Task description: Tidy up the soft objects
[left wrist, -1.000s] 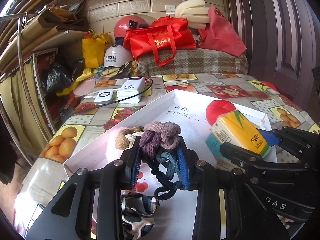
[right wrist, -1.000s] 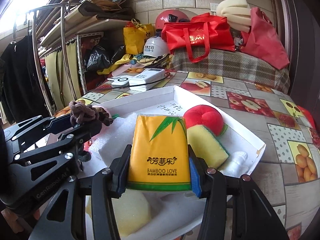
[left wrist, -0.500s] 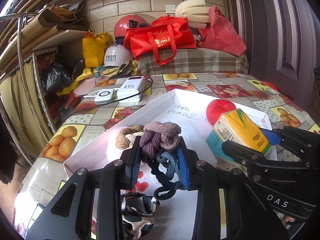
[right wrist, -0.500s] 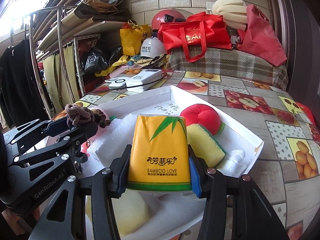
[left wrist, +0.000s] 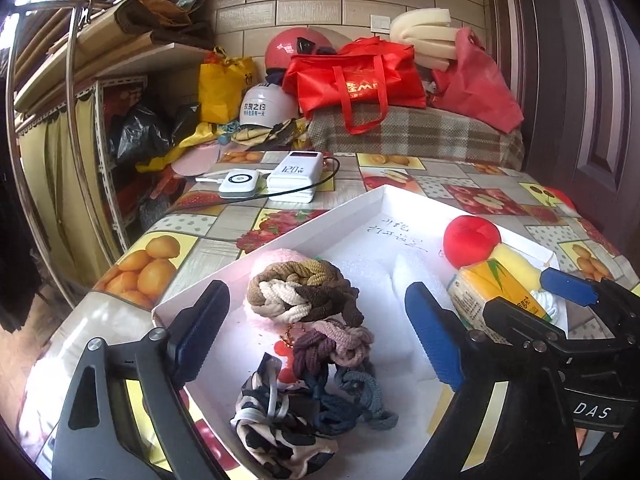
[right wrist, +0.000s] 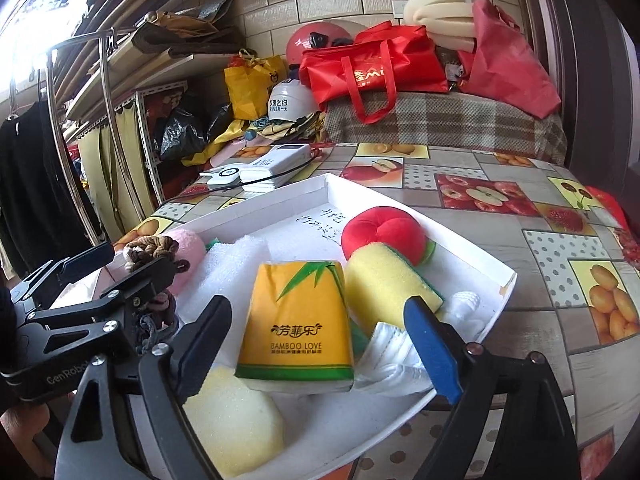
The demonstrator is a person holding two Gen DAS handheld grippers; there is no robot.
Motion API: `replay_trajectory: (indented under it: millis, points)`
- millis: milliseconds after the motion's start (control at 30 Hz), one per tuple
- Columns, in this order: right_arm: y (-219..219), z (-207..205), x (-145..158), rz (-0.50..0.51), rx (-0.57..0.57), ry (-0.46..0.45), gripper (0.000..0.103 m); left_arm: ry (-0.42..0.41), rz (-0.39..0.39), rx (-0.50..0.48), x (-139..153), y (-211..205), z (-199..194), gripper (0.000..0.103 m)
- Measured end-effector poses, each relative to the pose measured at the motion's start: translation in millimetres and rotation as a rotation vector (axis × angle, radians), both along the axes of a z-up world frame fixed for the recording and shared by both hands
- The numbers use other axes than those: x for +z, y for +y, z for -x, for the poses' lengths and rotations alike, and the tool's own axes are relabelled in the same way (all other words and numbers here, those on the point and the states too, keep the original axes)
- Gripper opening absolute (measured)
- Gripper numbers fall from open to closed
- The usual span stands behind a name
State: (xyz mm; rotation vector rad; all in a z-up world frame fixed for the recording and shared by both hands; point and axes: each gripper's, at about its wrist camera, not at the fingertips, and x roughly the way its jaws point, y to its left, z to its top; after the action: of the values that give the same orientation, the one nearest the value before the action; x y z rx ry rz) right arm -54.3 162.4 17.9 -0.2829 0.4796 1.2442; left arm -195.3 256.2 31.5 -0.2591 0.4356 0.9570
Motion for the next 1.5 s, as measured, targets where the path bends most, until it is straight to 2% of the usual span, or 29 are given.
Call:
replay_trajectory:
  millis: [67,167,300,533,667,933,1167,1300,1400,1500]
  points:
    - [-1,0,0,-0.004,-0.002,-0.001,0.09,-0.005,-0.011,0.004,1,-2,1,0.09]
    - [-4,-2,1,-0.016,-0.017,0.003,0.103,-0.018,-0.027,0.005,2,-5,4,0.091]
    - [-10,3,4,-0.053,-0.025,-0.027,0.103,-0.031,-0.06,0.01,4,-11,7,0.091]
    - [-28,23,12,-0.159,-0.024,-0.144,0.103,-0.071,-0.13,0.02,9,-24,14,0.091]
    - [-37,31,14,-0.181,-0.037,-0.198,0.103,-0.08,-0.136,0.007,10,-31,16,0.091]
    - [-62,18,14,-0.173,-0.122,-0.159,0.103,-0.097,-0.117,-0.058,10,-63,20,0.091]
    - [-95,18,11,-0.14,-0.142,-0.19,0.103,-0.05,-0.061,-0.097,8,-96,12,0.091]
    - [-120,2,11,-0.127,-0.166,-0.106,0.103,-0.002,-0.095,-0.102,9,-113,4,0.091]
    - [-136,-16,10,-0.116,-0.222,-0.042,0.103,-0.019,-0.048,-0.123,8,-119,3,0.091]
    - [-157,-23,12,-0.152,-0.245,0.006,0.103,-0.039,-0.096,-0.089,13,-130,10,0.091]
